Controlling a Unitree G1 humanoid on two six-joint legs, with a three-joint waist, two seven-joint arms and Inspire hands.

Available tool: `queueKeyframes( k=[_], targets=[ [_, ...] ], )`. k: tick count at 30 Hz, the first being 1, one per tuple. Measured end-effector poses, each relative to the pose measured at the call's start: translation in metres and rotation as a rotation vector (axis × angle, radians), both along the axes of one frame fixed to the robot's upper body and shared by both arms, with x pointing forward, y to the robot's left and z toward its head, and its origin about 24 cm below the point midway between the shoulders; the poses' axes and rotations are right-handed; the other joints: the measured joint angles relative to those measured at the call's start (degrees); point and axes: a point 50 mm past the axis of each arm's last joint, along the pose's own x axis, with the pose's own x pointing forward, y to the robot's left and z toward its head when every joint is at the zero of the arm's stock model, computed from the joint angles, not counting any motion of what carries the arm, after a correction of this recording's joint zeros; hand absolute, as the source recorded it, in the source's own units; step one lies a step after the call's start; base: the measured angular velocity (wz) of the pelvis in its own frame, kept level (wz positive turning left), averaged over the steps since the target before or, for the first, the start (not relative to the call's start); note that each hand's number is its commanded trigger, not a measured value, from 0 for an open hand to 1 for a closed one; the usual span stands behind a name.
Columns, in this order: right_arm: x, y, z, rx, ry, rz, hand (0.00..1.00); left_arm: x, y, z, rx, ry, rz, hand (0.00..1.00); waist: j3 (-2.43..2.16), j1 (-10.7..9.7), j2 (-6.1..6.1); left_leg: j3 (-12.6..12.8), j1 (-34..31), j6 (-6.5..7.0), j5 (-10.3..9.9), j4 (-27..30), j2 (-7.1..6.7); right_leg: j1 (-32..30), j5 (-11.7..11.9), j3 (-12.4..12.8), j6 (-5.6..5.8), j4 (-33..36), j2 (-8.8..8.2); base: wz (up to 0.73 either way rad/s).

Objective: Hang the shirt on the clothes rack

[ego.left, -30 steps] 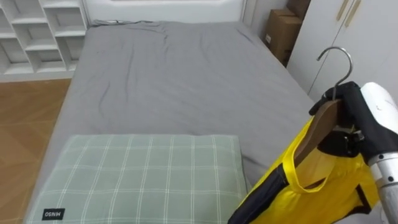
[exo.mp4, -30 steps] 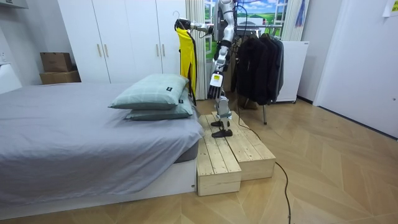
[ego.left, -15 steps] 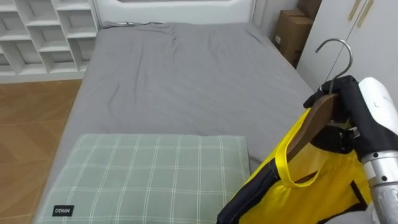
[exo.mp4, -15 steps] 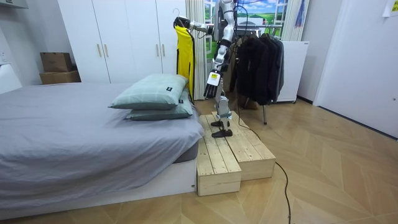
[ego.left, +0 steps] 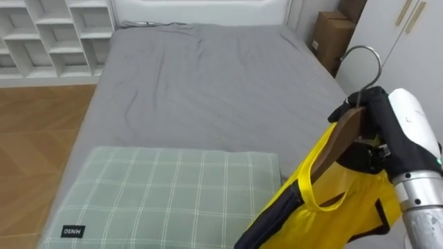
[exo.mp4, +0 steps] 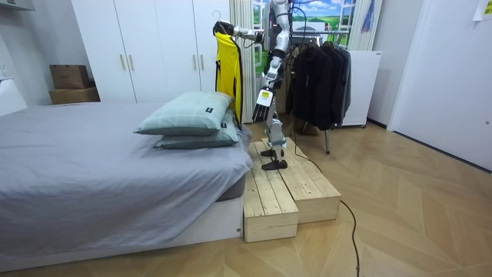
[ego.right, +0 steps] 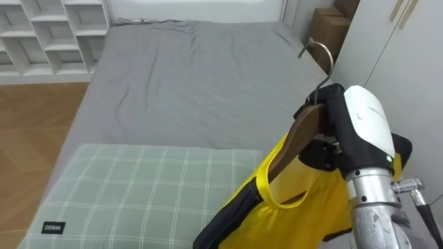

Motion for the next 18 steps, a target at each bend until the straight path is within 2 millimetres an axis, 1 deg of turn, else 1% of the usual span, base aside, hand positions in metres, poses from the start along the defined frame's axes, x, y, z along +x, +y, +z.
queueKeyframes(
  k=[4, 6, 7, 8, 9, 10, 11, 12, 13, 14, 15, 16, 17, 18],
  targets=[
    [-0.007, -0.003, -0.010, 0.010, 0.038, -0.021, 1.00, -0.006, 0.001, -0.001, 0.030, 0.014, 0.010, 0.00, 0.11, -0.4, -0.11, 1.0, 0.0, 0.09, -0.1, 0.0, 0.10, -0.3, 0.0, 0.2, 0.02, 0.0, 0.00, -0.12],
    [-0.007, -0.006, -0.012, 0.011, 0.042, -0.038, 1.00, -0.012, 0.002, -0.001, 0.037, 0.029, -0.002, 0.00, 0.13, -1.9, -0.06, 1.6, -0.7, 0.18, -0.2, 0.4, 0.35, -1.3, 0.0, 0.7, 0.02, 0.2, -0.08, -0.21],
    [-0.009, -0.009, -0.013, 0.009, 0.040, -0.052, 1.00, -0.013, 0.001, -0.001, 0.038, 0.036, -0.013, 0.00, 0.15, -2.1, -0.07, 2.7, -0.8, 0.20, -0.2, 0.4, 0.60, -2.2, 0.0, 1.9, 0.02, 0.8, -0.02, -0.34],
    [-0.010, -0.011, -0.014, 0.008, 0.043, -0.059, 1.00, -0.015, 0.001, -0.001, 0.039, 0.040, -0.014, 0.00, 0.16, -2.2, -0.07, 3.4, -0.9, 0.20, -0.2, 0.5, 0.74, -2.8, 0.0, 2.4, 0.02, 1.1, 0.06, -0.54],
    [-0.014, -0.015, -0.017, 0.004, 0.052, -0.071, 1.00, -0.016, 0.001, -0.001, 0.041, 0.046, -0.018, 0.00, 0.14, -2.4, -0.16, 4.9, -0.9, 0.17, -0.3, 0.5, 0.96, -3.7, 0.0, 3.6, 0.02, 1.7, 0.23, -0.66],
    [-0.017, -0.018, -0.019, 0.002, 0.063, -0.083, 1.00, -0.019, 0.002, -0.001, 0.045, 0.056, -0.028, 0.00, 0.14, -3.1, -0.22, 6.7, -0.7, 0.16, -0.5, 0.4, 1.28, -4.6, 0.0, 5.1, 0.02, 2.4, 0.44, -0.72],
    [-0.017, -0.019, -0.020, 0.003, 0.067, -0.087, 1.00, -0.021, 0.002, -0.002, 0.045, 0.060, -0.026, 0.00, 0.17, -3.6, -0.26, 7.7, -0.6, 0.15, -0.6, 0.4, 1.41, -5.2, 0.0, 6.0, 0.02, 3.0, 0.59, -0.85],
    [-0.018, -0.022, -0.021, 0.004, 0.072, -0.098, 1.00, -0.021, 0.003, -0.001, 0.047, 0.063, -0.026, 0.00, 0.22, -4.0, -0.38, 9.9, -0.5, 0.18, -0.9, 0.5, 1.75, -6.4, 0.0, 7.2, -0.03, 3.8, 0.92, -1.09],
    [-0.019, -0.025, -0.023, 0.005, 0.080, -0.110, 1.00, -0.020, 0.006, 0.000, 0.056, 0.060, -0.027, 0.00, 0.39, -4.1, -0.67, 12.9, 0.0, 0.02, -1.3, 0.6, 2.24, -8.0, 0.4, 6.7, -0.31, 4.7, 1.17, -1.19],
    [-0.019, -0.026, -0.024, 0.005, 0.085, -0.112, 1.00, -0.020, 0.008, 0.000, 0.060, 0.059, -0.027, 0.00, 0.49, -4.1, -0.84, 14.5, 0.4, -0.12, -1.5, 0.7, 2.52, -8.5, 0.6, 5.7, -0.43, 5.0, 1.15, -1.40],
    [-0.019, -0.028, -0.027, 0.004, 0.095, -0.121, 1.00, -0.018, 0.011, 0.001, 0.065, 0.055, -0.023, 0.00, 0.54, -3.8, -0.86, 18.0, 0.7, -0.32, -2.3, 1.5, 3.53, -9.5, 1.7, 3.1, -0.95, 5.2, 0.96, -1.66],
    [-0.018, -0.029, -0.029, 0.008, 0.104, -0.126, 1.00, -0.014, 0.015, 0.002, 0.069, 0.044, -0.005, 0.00, 0.65, -3.0, -0.94, 22.1, 1.1, -0.59, -3.0, 2.0, 4.47, -10.6, 3.0, -0.7, -1.79, 5.2, 0.95, -1.71],
    [-0.018, -0.029, -0.031, 0.010, 0.110, -0.127, 1.00, -0.011, 0.017, 0.003, 0.073, 0.036, 0.001, 0.00, 0.65, -2.9, -0.98, 24.1, 1.2, -0.71, -3.3, 2.2, 5.00, -10.9, 3.7, -2.8, -2.28, 5.1, 0.91, -1.72],
    [-0.018, -0.030, -0.032, 0.008, 0.117, -0.130, 1.00, -0.005, 0.022, 0.005, 0.082, 0.018, 0.012, 0.00, 1.17, -2.1, -0.42, 28.0, 1.4, -0.93, -4.0, 2.6, 6.05, -11.4, 4.4, -7.8, -3.01, 5.2, 0.53, -1.56]
  ],
)
